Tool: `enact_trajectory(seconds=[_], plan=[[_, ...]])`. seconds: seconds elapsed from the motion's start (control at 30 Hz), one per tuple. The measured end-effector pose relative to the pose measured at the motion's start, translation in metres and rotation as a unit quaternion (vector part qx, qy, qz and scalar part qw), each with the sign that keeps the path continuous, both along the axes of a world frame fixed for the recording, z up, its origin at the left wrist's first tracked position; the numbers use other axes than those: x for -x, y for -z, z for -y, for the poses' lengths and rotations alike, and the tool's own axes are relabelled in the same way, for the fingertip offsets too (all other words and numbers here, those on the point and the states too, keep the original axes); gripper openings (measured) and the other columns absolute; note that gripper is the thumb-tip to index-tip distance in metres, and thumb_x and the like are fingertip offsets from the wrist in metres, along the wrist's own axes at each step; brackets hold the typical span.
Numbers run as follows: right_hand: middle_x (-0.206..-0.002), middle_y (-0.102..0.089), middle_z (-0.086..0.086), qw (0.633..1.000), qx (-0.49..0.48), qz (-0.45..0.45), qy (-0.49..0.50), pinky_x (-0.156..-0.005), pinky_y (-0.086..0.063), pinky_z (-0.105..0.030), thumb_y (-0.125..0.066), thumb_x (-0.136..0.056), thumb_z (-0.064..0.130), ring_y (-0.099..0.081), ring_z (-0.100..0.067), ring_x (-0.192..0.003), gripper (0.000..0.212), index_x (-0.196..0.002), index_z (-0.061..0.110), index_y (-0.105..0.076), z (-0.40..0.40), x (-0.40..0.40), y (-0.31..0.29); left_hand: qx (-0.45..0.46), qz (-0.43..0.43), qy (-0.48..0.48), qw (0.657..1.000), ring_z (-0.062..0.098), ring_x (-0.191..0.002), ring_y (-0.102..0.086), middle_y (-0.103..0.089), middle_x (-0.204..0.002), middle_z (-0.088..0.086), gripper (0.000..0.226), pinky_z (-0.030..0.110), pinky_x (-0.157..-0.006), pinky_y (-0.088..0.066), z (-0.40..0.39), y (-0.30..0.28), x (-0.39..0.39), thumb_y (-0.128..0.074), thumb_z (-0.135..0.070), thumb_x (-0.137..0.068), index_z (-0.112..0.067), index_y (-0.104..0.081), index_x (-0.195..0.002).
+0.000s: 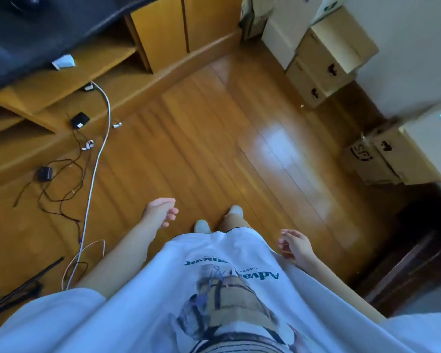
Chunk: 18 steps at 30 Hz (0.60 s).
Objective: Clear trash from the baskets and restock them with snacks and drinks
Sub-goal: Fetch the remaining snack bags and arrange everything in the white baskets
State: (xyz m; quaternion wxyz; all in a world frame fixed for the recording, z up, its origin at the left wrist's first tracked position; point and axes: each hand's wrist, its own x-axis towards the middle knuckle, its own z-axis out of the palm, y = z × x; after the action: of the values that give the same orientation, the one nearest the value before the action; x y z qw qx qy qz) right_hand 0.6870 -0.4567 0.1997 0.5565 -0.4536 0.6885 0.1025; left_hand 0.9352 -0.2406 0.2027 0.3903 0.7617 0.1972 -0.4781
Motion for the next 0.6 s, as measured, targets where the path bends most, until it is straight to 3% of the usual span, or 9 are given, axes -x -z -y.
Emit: enact_trajectory(seconds=[0.23, 0.37, 0.43, 0.5, 0.6], plan=[[-0.062, -0.052, -0.009, 0.998, -0.010, -0.054, 0.000, -0.050, -0.039, -0.025, -0.051, -0.088, 0.001, -0.047, -0.020, -0.053, 0.021, -0.106, -0.007, -0.059, 0.075, -0.063, 0.024, 0.036, -0.006, 0.027, 0.999, 0.009, -0.060, -0.053, -0.062, -0.075, -0.003, 0.015, 0.019, -0.052, -0.037, 0.090, 0.014, -0.071, -0.047, -0.018, -0.095, -0.020, -0.059, -0.104], [-0.039, -0.052, -0.002, 0.998, -0.020, -0.038, 0.038, -0.031, -0.035, -0.013, -0.049, -0.089, 0.001, -0.049, -0.014, -0.034, 0.025, -0.111, -0.009, -0.055, 0.139, -0.134, 0.025, 0.021, -0.012, -0.012, 1.000, 0.010, -0.059, -0.049, -0.059, -0.074, 0.000, 0.022, 0.019, -0.049, -0.033, 0.121, 0.014, -0.124, -0.045, -0.014, -0.096, -0.012, -0.058, -0.114], [-0.040, -0.052, -0.003, 0.998, -0.028, -0.027, 0.058, -0.034, -0.034, -0.012, -0.049, -0.090, 0.004, -0.045, -0.010, -0.026, 0.026, -0.114, -0.006, -0.054, 0.174, -0.180, 0.023, -0.001, -0.009, -0.048, 0.999, 0.011, -0.058, -0.048, -0.058, -0.073, 0.002, 0.026, 0.015, -0.040, -0.033, 0.130, 0.009, -0.152, -0.044, -0.012, -0.096, -0.008, -0.057, -0.119], [-0.055, -0.052, -0.006, 0.999, -0.034, -0.018, 0.036, -0.047, -0.036, -0.019, -0.049, -0.090, 0.007, -0.050, -0.011, -0.030, 0.021, -0.110, 0.005, -0.057, 0.207, -0.234, 0.021, -0.007, 0.002, -0.089, 0.996, 0.012, -0.058, -0.047, -0.057, -0.073, 0.004, 0.028, 0.011, -0.034, -0.030, 0.137, 0.004, -0.181, -0.044, -0.011, -0.097, -0.005, -0.055, -0.122], [-0.045, -0.058, 0.003, 0.998, -0.012, 0.003, -0.067, -0.054, -0.035, -0.022, -0.050, -0.090, 0.010, -0.050, -0.003, -0.027, 0.010, -0.093, 0.017, -0.055, 0.252, -0.320, 0.016, -0.015, 0.021, -0.146, 0.989, 0.013, -0.062, -0.050, -0.059, -0.077, 0.003, 0.028, 0.016, -0.042, -0.036, 0.145, 0.003, -0.220, -0.044, -0.013, -0.097, -0.007, -0.056, -0.121]])
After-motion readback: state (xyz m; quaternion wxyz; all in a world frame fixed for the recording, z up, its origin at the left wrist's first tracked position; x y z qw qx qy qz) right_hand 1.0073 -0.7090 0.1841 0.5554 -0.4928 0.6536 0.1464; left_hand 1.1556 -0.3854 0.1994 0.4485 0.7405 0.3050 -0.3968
